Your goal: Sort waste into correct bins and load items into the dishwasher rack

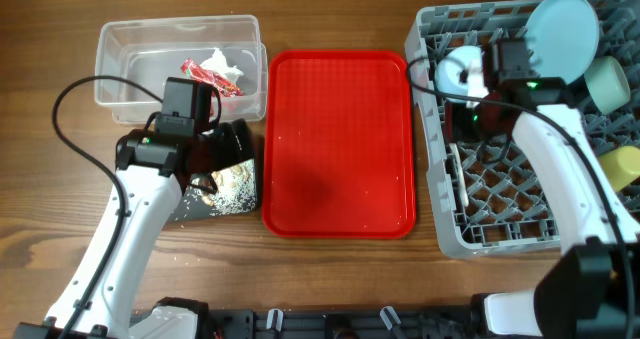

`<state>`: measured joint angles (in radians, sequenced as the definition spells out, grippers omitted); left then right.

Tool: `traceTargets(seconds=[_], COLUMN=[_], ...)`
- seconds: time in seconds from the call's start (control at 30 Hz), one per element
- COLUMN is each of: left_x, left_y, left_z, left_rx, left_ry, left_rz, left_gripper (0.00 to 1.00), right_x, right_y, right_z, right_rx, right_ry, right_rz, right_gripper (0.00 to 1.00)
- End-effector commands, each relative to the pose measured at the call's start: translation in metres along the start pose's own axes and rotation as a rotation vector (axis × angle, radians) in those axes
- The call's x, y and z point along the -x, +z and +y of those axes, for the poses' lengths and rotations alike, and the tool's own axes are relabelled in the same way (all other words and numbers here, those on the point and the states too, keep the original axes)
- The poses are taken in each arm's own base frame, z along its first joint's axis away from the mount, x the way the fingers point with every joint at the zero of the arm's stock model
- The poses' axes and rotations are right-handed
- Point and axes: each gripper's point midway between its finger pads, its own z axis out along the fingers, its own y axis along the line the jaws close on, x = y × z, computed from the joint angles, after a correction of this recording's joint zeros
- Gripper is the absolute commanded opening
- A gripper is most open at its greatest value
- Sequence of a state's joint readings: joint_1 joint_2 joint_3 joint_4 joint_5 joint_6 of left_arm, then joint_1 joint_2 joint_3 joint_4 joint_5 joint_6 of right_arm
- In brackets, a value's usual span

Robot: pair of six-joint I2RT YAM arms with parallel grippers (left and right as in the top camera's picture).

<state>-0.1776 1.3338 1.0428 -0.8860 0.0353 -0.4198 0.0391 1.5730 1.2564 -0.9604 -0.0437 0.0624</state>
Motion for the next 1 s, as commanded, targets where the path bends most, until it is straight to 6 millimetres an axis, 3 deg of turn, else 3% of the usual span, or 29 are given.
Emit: traceTargets(seconds=[0.0,0.1,0.27,0.37,0.47,0.57,0.67,0.77,0.87,0.97], left_x=[-0.001,-0.011,-0.053,-0.063,-0.059,-0.055,-0.057,-0.062,-0.067,-0.072], left_y=[-0.006,-0.003,-0.006,-0.015,-0.030,-0.060,-0.096,-0.136,-0.151,-0.153], left_z=[-0.018,-0.016,0.005,0.012,0.015,0.018,0.026,0.033,0.035,0.037], left_rx=[-0.059,-0.052,0.019,0.028,0.000,-0.080,-0.151,-0.218,-0.250,-0.252], left_ry=[0.184,0.185,0.138,0.138,0.148,0.183,0.183,0.175,0.173,0.173], left_rz=[-0.009,0.040,0.221,0.230,0.101,-0.143,-0.395,-0.595,-0.664,-0.667], left_gripper=[1.00,1.00,1.00,1.00,1.00,1.00,1.00,1.00,1.00,1.00], right_x=[0.041,0.027,-0.015,-0.026,-0.030,-0.036,-0.049,-0.068,-0.074,-0.074], right_y=[-0.048,-0.049,-0.048,-0.056,-0.066,-0.086,-0.106,-0.110,-0.108,-0.105], right_z=[0.007,0.005,-0.009,-0.008,-0.009,-0.007,-0.004,0.001,0.001,0.001], right_rx=[0.155,0.260,0.235,0.230,0.205,0.188,0.173,0.184,0.186,0.187], right_ry=[0.056,0.083,0.121,0.122,0.103,0.055,0.014,0.016,0.021,0.025], right_rz=[-0.200,-0.141,0.019,0.006,-0.098,-0.316,-0.521,-0.598,-0.588,-0.572], right_gripper=[0.75,0.86,1.00,1.00,1.00,1.00,1.00,1.00,1.00,0.99])
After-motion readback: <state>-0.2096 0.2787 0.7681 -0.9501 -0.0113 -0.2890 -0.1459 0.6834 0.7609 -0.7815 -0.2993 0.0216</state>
